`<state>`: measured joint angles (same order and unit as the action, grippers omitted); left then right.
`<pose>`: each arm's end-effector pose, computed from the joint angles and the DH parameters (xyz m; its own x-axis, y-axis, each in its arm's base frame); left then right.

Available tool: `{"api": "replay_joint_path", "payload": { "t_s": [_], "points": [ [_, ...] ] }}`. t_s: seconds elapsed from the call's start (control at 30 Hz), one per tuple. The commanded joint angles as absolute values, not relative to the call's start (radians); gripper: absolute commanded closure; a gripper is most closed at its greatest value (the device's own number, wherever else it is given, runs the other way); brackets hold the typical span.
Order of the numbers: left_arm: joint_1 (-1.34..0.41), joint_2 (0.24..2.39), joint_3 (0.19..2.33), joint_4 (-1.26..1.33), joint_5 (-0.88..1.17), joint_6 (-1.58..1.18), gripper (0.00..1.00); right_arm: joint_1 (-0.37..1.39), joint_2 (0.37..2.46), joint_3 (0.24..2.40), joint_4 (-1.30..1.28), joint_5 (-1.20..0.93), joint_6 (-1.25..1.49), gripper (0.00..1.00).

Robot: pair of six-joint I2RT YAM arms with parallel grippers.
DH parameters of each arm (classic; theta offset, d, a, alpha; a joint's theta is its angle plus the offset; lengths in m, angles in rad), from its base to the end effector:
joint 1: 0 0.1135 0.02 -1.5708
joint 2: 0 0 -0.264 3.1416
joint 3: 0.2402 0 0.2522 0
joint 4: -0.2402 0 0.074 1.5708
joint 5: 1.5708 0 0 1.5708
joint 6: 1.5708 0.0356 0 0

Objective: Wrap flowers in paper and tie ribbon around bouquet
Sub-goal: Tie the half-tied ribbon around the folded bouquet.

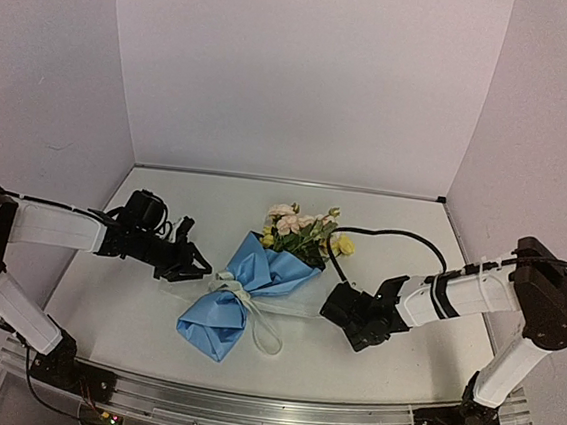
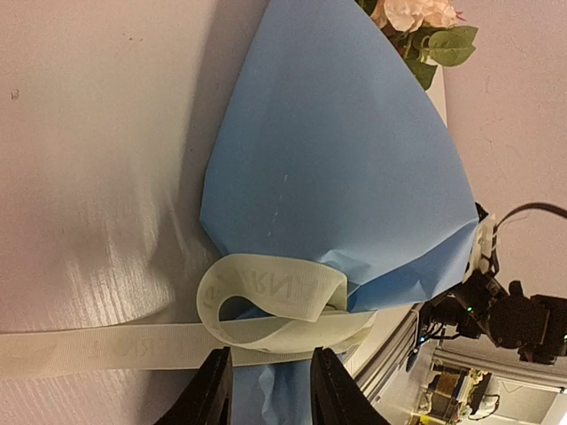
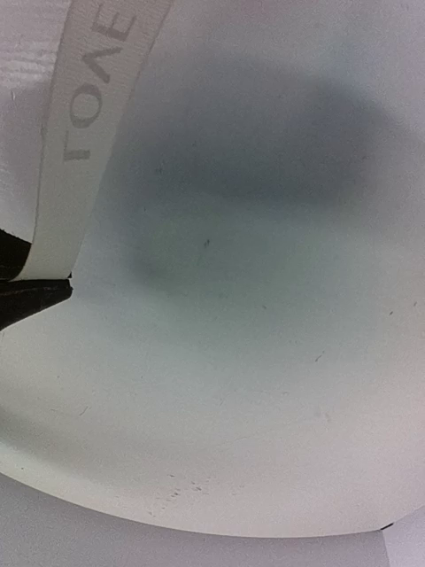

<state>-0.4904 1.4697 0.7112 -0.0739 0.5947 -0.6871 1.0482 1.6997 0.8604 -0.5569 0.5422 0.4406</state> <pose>0.2395 -0.1505 0.1747 -0.9628 -0.0815 -0.2576 0.1450 0.6485 -0.7473 0.1559 0.2338 0.1302 -0.7421 -0.5564 -0.3739 -0.4212 0.8209 -0.3856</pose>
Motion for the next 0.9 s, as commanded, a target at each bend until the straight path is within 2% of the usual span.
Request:
{"api": "replay_joint_path", "payload": {
  "t_s": [0.0,0.37,0.57,0.7,0.87],
  "points": [
    [-0.491,1.486,0.703,-0.05,0.649,-0.634,0.67,1.001,1.699,0.89,-0.634,0.564,0.508,1.0],
    [-0.492,1.528,0.633,0.16,0.722,-0.886,0.54,0.982,1.718,0.901,-0.678,0.566,0.582,1.0],
    [-0.492,1.568,0.622,0.258,0.741,-0.957,0.53,0.983,1.712,0.904,-0.678,0.563,0.587,1.0],
    [-0.492,1.604,0.62,0.316,0.751,-0.994,0.54,0.983,1.713,0.905,-0.678,0.559,0.591,1.0],
    [-0.492,1.634,0.631,0.296,0.728,-0.996,0.65,0.983,1.704,0.899,-0.678,0.562,0.594,1.0]
  ]
}}
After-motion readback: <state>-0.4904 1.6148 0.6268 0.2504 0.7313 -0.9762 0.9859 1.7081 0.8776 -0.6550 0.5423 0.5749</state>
